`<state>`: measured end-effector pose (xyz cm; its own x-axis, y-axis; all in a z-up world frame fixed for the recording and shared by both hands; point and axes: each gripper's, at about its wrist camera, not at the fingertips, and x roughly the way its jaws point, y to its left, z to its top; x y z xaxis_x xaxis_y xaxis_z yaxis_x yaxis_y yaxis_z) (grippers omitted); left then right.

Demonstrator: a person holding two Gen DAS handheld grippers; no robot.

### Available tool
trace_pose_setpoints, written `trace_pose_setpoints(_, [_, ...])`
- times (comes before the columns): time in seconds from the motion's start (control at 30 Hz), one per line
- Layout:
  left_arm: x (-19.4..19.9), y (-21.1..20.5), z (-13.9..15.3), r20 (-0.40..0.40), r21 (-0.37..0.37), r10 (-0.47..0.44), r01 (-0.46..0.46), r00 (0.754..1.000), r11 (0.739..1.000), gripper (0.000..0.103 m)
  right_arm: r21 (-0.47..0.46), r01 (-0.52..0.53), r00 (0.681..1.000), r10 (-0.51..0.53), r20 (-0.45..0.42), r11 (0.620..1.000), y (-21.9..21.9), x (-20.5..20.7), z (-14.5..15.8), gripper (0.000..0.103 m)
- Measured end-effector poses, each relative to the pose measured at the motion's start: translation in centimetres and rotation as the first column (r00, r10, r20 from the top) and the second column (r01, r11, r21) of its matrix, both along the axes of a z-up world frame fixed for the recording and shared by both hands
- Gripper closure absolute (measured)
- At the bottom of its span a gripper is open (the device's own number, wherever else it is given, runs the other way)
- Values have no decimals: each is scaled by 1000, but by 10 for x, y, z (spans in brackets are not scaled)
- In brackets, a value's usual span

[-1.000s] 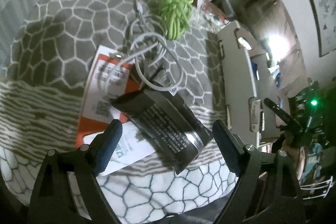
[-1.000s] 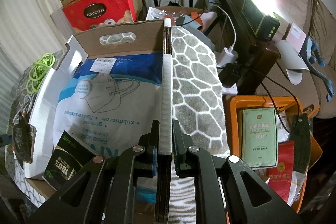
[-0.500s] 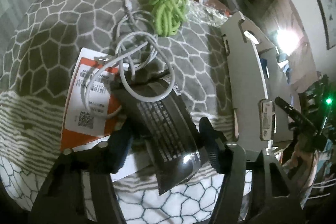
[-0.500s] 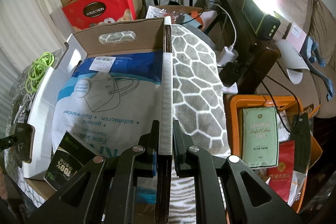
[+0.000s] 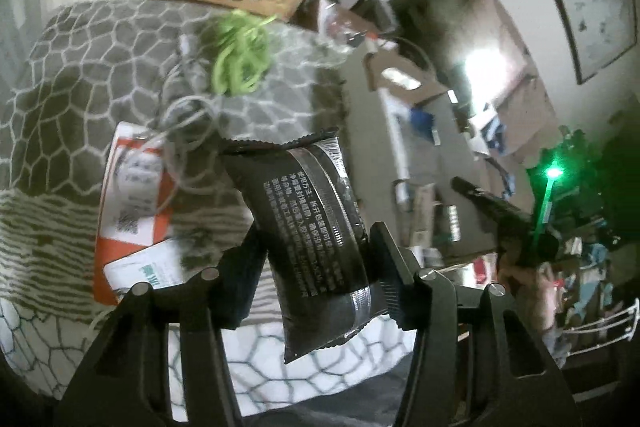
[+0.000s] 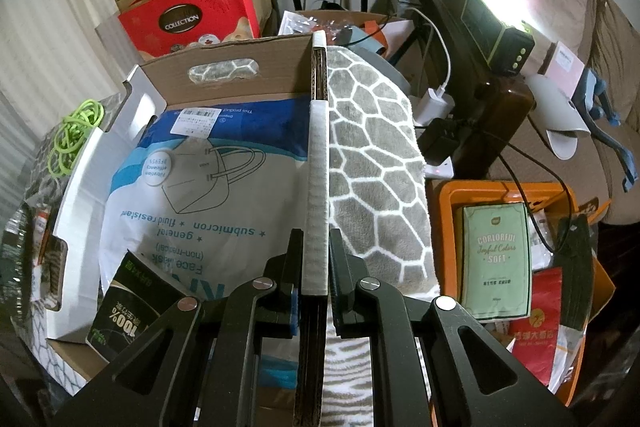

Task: Organize objects
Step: 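Grasp the second black foil packet with the left gripper and lift, then carry the black foil packet with the left gripper into the box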

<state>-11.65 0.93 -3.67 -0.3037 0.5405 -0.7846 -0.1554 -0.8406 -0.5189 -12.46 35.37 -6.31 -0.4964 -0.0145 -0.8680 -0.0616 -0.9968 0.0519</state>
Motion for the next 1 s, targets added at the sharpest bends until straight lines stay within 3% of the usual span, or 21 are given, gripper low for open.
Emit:
trace_pose_setpoints(0.17, [-1, 26, 25, -52, 24, -62, 63, 997, 998, 54, 2, -1, 1000, 1, 0, 1000, 0, 0, 0, 93])
trace_pose_setpoints(0.3, [-9, 62, 35, -80, -8, -134, 134, 988, 991, 54, 2, 0, 1000, 0, 1, 1000, 0, 0, 0, 93])
trace_pose_setpoints(0.57, [-27, 131, 20, -77, -192, -263, 244, 962, 951, 54, 2, -3, 1000, 3, 1, 1000, 0, 0, 0, 93])
trace_pose_setpoints(0.77, [-24, 166, 13, -96, -389, -350, 288, 932, 875, 54, 0, -2, 1000, 2, 0, 1000, 1, 0, 0, 93])
trace_pose_setpoints(1.0, [-24, 182, 4, -84, -411, -367, 304, 926, 860, 54, -1, -1, 1000, 1, 1, 1000, 0, 0, 0, 93])
